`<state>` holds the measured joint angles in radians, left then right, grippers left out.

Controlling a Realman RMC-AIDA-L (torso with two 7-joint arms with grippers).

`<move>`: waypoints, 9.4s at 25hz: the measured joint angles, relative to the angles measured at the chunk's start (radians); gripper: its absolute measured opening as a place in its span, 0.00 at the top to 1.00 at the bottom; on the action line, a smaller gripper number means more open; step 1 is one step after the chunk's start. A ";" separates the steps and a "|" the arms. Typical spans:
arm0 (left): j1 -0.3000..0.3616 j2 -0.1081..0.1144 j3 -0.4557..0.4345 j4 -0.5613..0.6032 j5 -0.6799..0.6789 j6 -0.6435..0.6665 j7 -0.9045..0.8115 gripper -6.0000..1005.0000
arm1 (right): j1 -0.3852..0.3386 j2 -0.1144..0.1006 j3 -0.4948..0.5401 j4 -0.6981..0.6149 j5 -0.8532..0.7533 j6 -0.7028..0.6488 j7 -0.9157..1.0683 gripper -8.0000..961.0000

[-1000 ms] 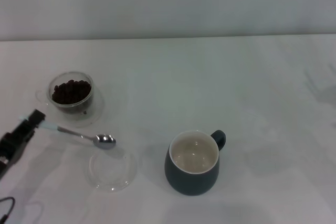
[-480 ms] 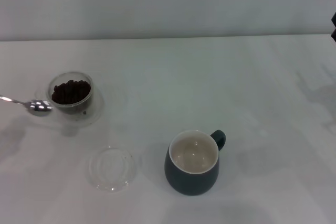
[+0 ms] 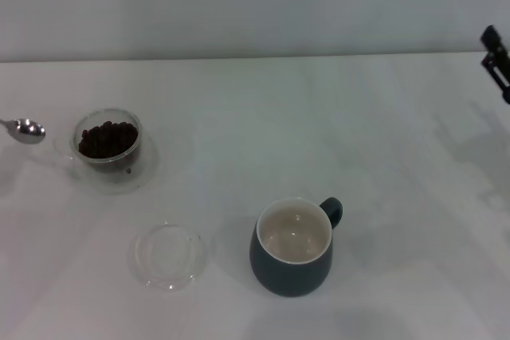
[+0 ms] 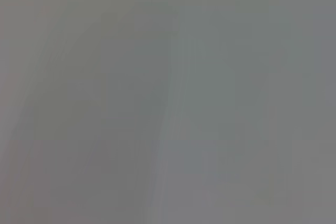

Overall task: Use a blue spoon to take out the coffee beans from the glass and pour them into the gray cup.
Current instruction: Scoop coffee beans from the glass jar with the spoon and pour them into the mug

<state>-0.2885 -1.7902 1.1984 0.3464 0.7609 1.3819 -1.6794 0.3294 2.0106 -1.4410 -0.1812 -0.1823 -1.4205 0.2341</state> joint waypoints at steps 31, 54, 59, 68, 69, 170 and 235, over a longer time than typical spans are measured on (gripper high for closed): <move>-0.309 -0.017 0.003 0.011 0.421 -0.404 -0.106 0.87 | 0.011 0.004 -0.105 0.008 0.000 0.005 -0.012 0.23; -0.311 -0.068 -0.001 -0.032 0.460 -0.443 -0.191 0.87 | 0.012 0.005 -0.119 0.016 0.002 0.009 -0.010 0.23; -0.306 -0.079 -0.006 -0.054 0.454 -0.438 -0.227 0.87 | 0.012 0.005 -0.131 0.013 0.006 0.006 -0.010 0.23; -0.248 -0.089 -0.042 -0.028 0.429 -0.402 -0.278 0.87 | 0.013 0.005 -0.131 0.012 0.006 0.002 -0.010 0.23; -0.240 -0.089 -0.047 -0.027 0.418 -0.392 -0.278 0.87 | 0.013 0.005 -0.131 0.011 0.006 0.002 -0.010 0.23; -0.449 -0.234 -0.126 -0.029 0.674 -0.069 -0.477 0.87 | -0.003 -0.001 -0.122 -0.005 0.009 -0.018 -0.018 0.23; -0.439 -0.282 -0.032 0.370 1.008 -0.154 -0.561 0.87 | -0.043 -0.003 -0.120 -0.001 0.010 -0.035 -0.017 0.23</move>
<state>-0.7271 -2.0721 1.1659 0.7165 1.7691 1.2275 -2.2408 0.2868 2.0079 -1.5611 -0.1824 -0.1718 -1.4551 0.2176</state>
